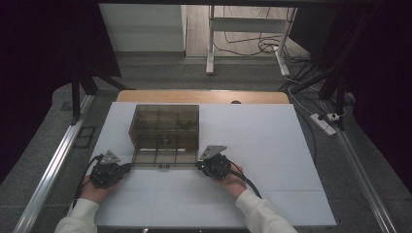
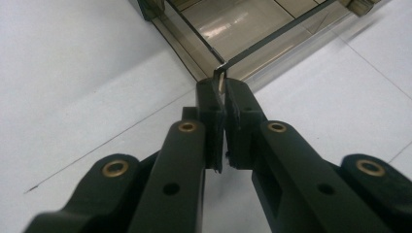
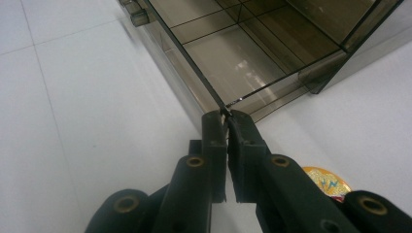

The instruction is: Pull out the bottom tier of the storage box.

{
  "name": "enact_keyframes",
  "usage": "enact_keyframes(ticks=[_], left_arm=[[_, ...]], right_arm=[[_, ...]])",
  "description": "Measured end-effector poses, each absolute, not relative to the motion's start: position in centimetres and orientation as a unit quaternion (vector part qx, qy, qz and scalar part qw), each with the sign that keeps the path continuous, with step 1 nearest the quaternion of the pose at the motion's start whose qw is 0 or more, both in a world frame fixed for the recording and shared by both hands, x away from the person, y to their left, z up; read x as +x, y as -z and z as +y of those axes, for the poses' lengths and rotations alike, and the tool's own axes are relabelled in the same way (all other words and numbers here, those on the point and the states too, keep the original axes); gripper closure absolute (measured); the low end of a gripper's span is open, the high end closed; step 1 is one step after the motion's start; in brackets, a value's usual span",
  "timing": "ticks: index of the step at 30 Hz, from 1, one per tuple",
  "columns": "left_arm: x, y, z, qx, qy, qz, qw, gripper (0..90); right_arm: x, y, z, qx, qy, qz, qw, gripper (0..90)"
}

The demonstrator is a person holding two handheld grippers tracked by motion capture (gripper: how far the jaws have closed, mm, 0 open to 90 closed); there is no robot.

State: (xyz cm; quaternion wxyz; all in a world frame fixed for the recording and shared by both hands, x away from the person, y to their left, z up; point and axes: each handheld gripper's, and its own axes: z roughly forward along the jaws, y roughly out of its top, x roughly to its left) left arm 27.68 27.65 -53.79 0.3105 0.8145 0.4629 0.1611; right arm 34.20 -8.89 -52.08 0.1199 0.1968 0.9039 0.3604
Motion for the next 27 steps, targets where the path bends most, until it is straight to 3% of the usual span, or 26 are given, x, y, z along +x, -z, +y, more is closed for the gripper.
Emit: enact_keyframes(ticks=[21,24,27], left_arm=[[27.64,53.96,27.57,0.817,-0.160,0.460,0.309,84.7],[27.62,53.95,27.34,0.817,-0.163,0.460,0.309,78.6],[27.43,53.66,27.15,0.809,-0.178,0.466,0.310,61.6]], right_arm=[[34.21,52.33,-8.95,0.194,-0.359,0.905,0.118,85.5],[34.27,52.35,-8.98,0.196,-0.362,0.904,0.115,84.7],[34.20,52.22,-9.01,0.201,-0.364,0.901,0.125,73.7]])
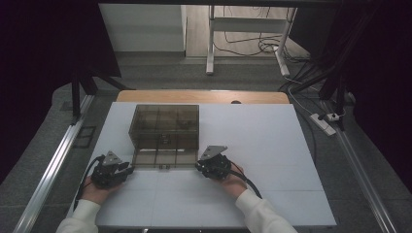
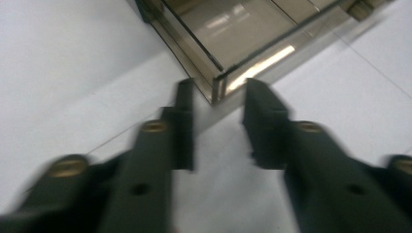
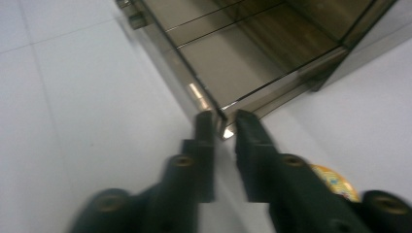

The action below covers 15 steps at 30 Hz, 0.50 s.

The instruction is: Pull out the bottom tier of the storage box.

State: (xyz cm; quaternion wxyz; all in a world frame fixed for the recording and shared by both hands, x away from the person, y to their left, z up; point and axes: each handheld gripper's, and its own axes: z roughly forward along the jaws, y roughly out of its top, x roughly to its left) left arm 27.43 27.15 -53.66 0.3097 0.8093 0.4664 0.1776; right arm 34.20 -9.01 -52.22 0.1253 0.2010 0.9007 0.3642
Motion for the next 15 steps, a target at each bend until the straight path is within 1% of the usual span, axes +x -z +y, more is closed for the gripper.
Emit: enact_keyframes(ticks=[2,3,4,6,9,11,15], left_arm=[[27.1,53.4,27.2,0.801,-0.179,0.473,0.321,55.7],[26.9,53.3,27.2,0.797,-0.181,0.476,0.325,51.0],[26.8,53.2,27.1,0.793,-0.183,0.479,0.329,45.3],[26.4,53.0,27.0,0.788,-0.182,0.482,0.338,39.2],[25.8,52.9,26.6,0.782,-0.173,0.486,0.351,32.3],[25.5,52.8,26.2,0.781,-0.167,0.483,0.358,31.1],[24.8,52.7,25.3,0.786,-0.165,0.473,0.362,28.8]], right_arm=[[34.1,52.1,-9.1,0.203,-0.364,0.899,0.134,65.1],[34.1,52.0,-9.2,0.206,-0.363,0.899,0.137,60.1],[34.2,51.9,-9.3,0.205,-0.362,0.899,0.133,56.2],[34.3,51.7,-9.5,0.201,-0.369,0.899,0.124,48.1],[34.4,51.4,-9.9,0.199,-0.372,0.899,0.118,44.3],[34.5,51.2,-10.1,0.199,-0.373,0.899,0.114,40.7],[34.7,50.9,-10.7,0.202,-0.376,0.897,0.111,37.6]])
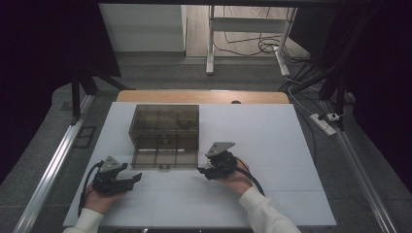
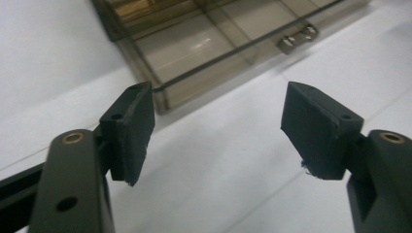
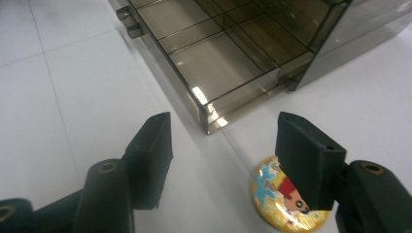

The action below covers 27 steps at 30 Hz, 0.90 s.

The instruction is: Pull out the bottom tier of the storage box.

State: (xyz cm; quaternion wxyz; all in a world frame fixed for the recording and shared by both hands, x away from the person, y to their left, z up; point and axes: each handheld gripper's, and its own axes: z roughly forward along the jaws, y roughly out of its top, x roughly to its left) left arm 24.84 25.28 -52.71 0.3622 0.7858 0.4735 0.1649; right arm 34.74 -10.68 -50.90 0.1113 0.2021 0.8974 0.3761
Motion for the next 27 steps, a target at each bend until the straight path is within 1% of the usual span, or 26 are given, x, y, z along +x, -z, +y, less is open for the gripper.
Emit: enact_keyframes(ticks=[10,27], left_arm=[[23.6,52.9,24.2,0.782,-0.152,0.474,0.376,25.1],[22.9,53.0,23.1,0.790,-0.150,0.457,0.380,23.0]], right_arm=[[35.0,50.3,-11.7,0.204,-0.379,0.896,0.106,33.8],[35.6,49.1,-13.9,0.219,-0.375,0.894,0.110,30.4]])
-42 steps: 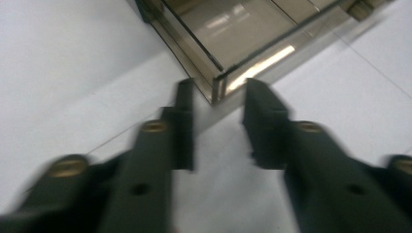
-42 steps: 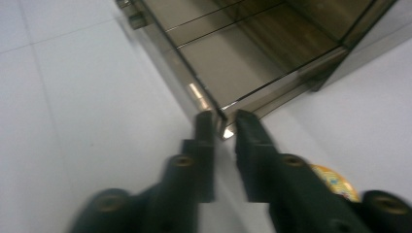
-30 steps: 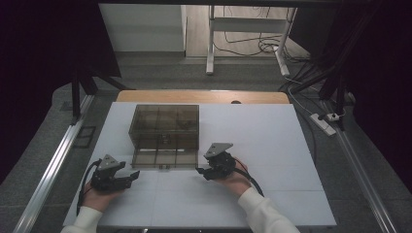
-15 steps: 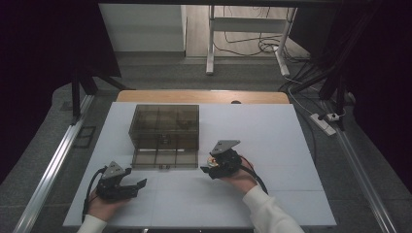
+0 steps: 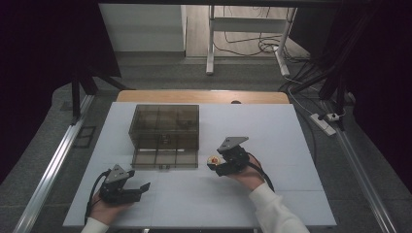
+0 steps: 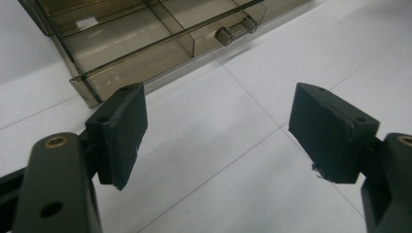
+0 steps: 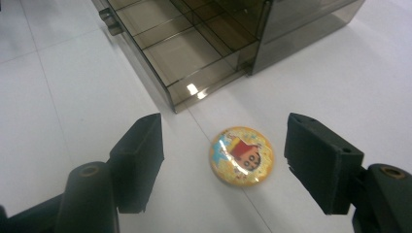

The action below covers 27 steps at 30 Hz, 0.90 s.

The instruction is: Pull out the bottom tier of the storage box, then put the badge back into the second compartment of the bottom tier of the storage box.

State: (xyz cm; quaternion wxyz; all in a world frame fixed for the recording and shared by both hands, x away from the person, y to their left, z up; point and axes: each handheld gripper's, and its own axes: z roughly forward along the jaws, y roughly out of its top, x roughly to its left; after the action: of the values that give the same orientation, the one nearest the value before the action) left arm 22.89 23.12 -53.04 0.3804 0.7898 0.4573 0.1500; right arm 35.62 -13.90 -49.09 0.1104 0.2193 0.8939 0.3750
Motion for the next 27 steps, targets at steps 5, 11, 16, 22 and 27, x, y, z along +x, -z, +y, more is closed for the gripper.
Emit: enact_keyframes(ticks=[5,11,16,22,27], left_arm=[[22.9,53.1,23.1,0.790,-0.145,0.457,0.383,22.7],[22.8,53.0,23.0,0.790,-0.144,0.454,0.386,22.1],[22.8,53.0,22.9,0.791,-0.139,0.452,0.389,21.6],[22.6,53.0,22.8,0.793,-0.139,0.449,0.387,21.0],[22.6,53.1,22.7,0.795,-0.136,0.447,0.387,20.7]], right_arm=[[36.0,48.9,-14.8,0.226,-0.372,0.894,0.109,29.4],[36.5,48.6,-15.6,0.238,-0.365,0.894,0.108,28.4],[36.9,48.6,-16.1,0.247,-0.356,0.895,0.106,27.6],[37.2,48.7,-16.3,0.246,-0.338,0.903,0.100,26.2],[37.6,48.9,-16.5,0.253,-0.331,0.904,0.098,25.5]])
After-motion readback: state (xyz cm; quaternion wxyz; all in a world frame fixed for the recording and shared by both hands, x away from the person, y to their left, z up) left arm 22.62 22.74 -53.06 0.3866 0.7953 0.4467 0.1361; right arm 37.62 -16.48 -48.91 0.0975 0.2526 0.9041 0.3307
